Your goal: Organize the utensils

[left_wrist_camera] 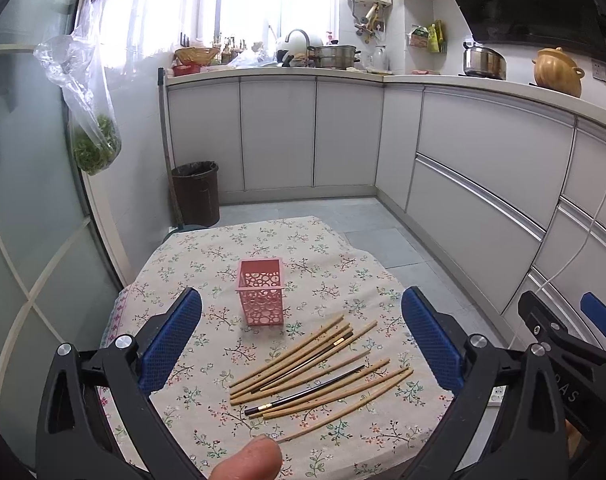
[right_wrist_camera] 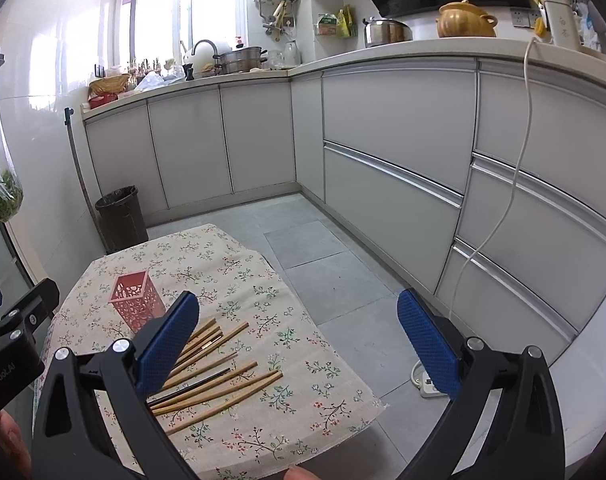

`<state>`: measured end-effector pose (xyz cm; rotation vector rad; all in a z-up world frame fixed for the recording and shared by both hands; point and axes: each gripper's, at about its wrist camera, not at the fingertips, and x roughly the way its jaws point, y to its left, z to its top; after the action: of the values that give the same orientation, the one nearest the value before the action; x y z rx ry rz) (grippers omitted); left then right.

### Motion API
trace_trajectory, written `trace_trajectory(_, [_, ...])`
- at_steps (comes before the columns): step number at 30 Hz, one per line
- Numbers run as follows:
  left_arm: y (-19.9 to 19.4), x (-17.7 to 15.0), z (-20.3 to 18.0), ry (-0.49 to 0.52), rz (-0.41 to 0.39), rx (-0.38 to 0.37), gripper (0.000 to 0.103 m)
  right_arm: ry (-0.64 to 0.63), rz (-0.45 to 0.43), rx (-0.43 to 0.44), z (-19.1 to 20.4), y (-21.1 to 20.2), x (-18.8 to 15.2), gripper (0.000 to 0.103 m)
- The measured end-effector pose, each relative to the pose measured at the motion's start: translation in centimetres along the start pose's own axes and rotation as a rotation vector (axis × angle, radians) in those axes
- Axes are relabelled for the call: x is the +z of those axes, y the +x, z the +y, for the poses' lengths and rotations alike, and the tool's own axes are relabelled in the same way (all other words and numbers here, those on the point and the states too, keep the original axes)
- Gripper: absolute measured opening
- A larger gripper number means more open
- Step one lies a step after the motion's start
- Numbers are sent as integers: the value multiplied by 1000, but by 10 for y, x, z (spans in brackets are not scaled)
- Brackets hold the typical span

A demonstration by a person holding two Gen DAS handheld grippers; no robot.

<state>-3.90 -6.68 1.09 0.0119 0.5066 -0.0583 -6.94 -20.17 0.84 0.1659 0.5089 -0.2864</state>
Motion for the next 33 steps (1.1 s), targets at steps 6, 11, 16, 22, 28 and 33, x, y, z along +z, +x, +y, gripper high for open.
trace_trajectory(6, [5,-2,-5,8,19,-11,96,14,5,-3,-5,1,0,97])
trace_trajectory(11, [7,-3,-9,14,20,-14,96,17,12,2,-6,2,-1,97])
trace_trajectory(16, [7,-3,-9,12,21,-13,96,24,13,6,-9,2,-2,97])
trace_trajectory(22, [5,-4,-12,14,15,-11,96,20,15,4,-8,2,-2,97])
trace_trajectory(28, [8,-3,-11,12,17,-8,96,24,19,9,-9,3,-3,97])
trace_trajectory(33, [8,-3,-10,13,20,-10,96,26,26,12,-9,5,-4,97])
